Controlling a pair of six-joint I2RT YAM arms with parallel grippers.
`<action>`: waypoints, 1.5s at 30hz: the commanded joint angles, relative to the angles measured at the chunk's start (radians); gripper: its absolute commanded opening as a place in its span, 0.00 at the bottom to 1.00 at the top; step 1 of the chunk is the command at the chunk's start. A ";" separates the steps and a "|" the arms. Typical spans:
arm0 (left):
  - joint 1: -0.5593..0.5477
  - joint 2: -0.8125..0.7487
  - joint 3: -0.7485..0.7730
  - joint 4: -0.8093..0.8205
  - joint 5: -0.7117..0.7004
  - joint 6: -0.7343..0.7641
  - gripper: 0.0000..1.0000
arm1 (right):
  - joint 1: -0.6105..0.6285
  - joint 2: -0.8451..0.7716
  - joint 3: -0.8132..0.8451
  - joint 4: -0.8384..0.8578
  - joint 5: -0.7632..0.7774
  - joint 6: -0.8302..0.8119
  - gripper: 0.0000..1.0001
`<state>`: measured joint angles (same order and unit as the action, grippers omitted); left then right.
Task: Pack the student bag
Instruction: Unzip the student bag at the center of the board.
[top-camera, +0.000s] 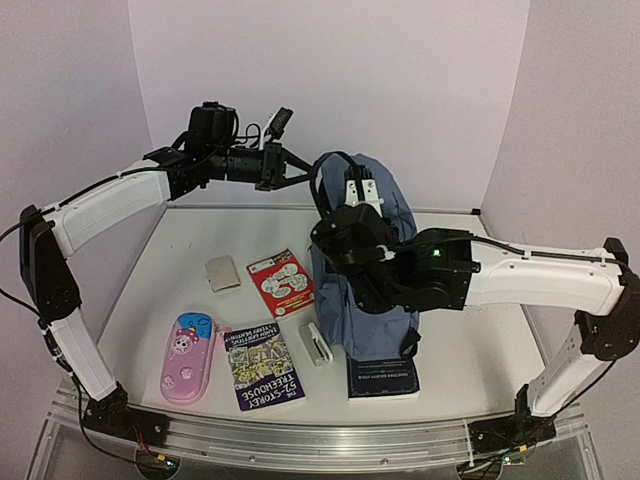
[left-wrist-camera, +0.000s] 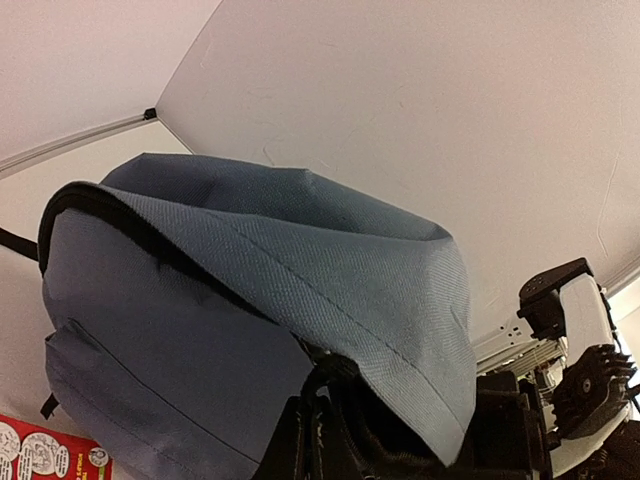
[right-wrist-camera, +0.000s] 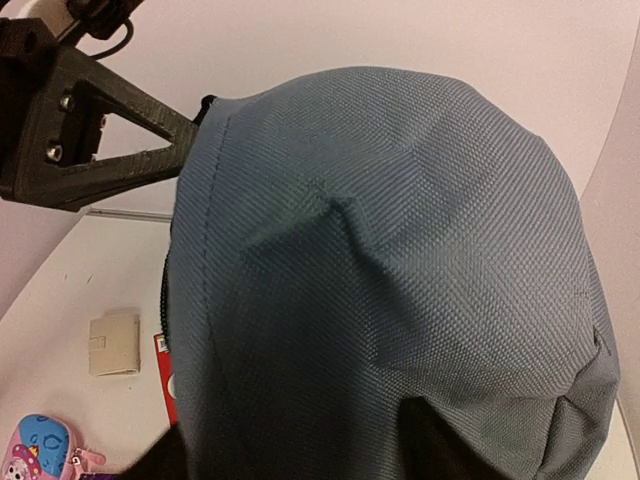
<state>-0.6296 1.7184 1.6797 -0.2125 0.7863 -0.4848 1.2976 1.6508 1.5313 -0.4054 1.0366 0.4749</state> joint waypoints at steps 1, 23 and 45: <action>-0.006 -0.064 -0.001 -0.005 -0.054 0.029 0.00 | 0.005 -0.036 0.021 -0.020 0.015 0.012 0.19; 0.130 0.193 0.207 -0.107 -0.138 -0.095 0.00 | 0.005 -0.444 -0.353 0.194 -0.281 -0.067 0.00; 0.139 0.313 -0.066 -0.027 -0.109 -0.132 0.00 | 0.005 -0.521 -0.389 0.197 -0.296 -0.066 0.00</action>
<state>-0.5137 1.9980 1.6494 -0.2781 0.6904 -0.5971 1.2945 1.1645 1.1179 -0.2345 0.7203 0.4114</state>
